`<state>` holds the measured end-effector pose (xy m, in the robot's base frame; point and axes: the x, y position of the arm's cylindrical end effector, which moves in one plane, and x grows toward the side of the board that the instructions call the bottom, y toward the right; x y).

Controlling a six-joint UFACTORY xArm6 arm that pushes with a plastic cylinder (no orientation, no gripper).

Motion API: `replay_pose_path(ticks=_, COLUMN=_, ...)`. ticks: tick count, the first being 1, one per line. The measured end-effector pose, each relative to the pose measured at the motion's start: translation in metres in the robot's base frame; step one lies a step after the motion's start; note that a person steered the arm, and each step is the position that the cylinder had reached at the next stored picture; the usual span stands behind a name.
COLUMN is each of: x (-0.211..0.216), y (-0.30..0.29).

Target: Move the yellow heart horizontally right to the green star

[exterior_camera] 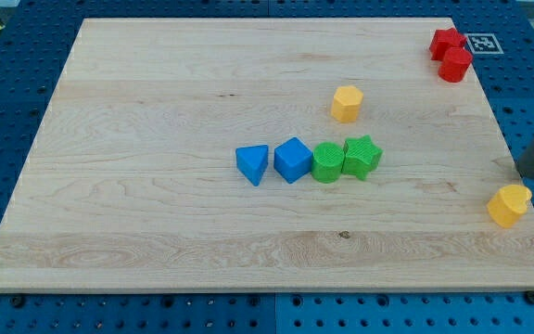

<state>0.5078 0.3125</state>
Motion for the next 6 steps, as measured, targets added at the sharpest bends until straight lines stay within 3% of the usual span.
replay_pose_path(ticks=2, x=0.053, y=0.032)
replay_pose_path(ticks=3, x=0.076, y=0.008)
replay_pose_path(ticks=4, x=0.077, y=-0.036)
replay_pose_path(ticks=6, x=0.045, y=-0.039)
